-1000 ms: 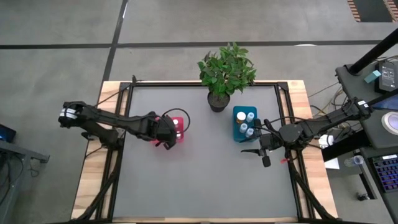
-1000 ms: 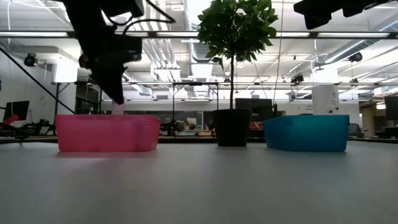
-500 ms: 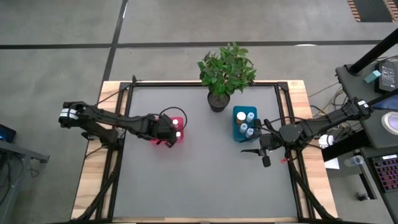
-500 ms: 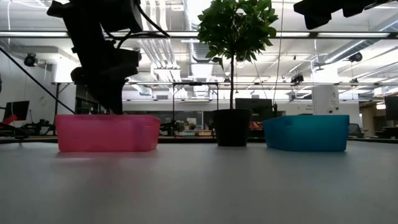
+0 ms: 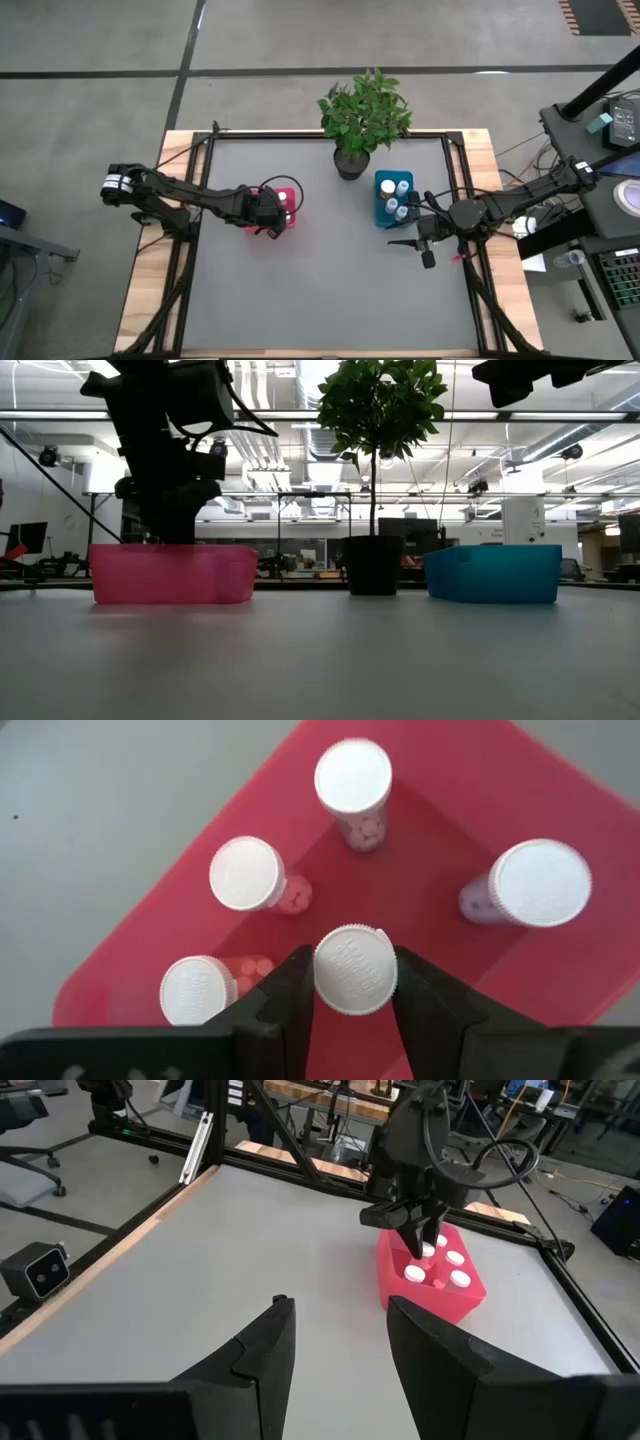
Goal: Pick and place medicine bottles into bin by pill shape (circle, oval)
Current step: Put the small pink pill bottle into the pink bin, then return to Home Position
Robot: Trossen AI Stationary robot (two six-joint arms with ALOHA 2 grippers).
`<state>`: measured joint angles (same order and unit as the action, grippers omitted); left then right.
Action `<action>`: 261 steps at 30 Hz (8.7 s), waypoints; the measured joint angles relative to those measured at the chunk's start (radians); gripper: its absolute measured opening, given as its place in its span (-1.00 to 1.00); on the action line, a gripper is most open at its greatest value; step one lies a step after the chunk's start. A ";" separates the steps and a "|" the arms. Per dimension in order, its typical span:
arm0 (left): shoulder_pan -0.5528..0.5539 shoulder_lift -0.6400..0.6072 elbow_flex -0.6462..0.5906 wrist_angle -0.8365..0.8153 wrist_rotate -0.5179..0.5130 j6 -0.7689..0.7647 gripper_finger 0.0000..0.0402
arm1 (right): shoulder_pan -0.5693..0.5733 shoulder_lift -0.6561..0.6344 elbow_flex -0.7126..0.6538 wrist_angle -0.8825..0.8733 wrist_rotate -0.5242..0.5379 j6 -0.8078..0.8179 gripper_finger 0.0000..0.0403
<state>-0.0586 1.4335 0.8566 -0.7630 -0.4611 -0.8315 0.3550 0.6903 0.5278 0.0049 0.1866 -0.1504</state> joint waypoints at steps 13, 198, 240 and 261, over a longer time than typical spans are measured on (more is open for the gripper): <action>0.000 0.024 0.000 0.003 0.001 0.000 -0.45 | 0.000 0.000 0.000 0.000 0.000 0.000 -0.25; -0.039 -1.181 -0.852 0.964 0.192 0.970 -0.99 | -0.301 -0.690 -0.516 0.042 0.047 -0.084 -0.74; -0.039 -1.179 -0.852 0.964 0.192 0.970 -0.99 | -0.301 -0.686 -0.503 0.034 0.050 -0.041 -0.74; -0.039 -1.179 -0.852 0.964 0.192 0.970 -0.99 | -0.301 -0.686 -0.502 0.036 0.050 -0.041 -0.74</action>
<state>-0.0975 0.2546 0.0044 0.2008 -0.2691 0.1383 0.0536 0.0044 0.0254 0.0406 0.2365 -0.1912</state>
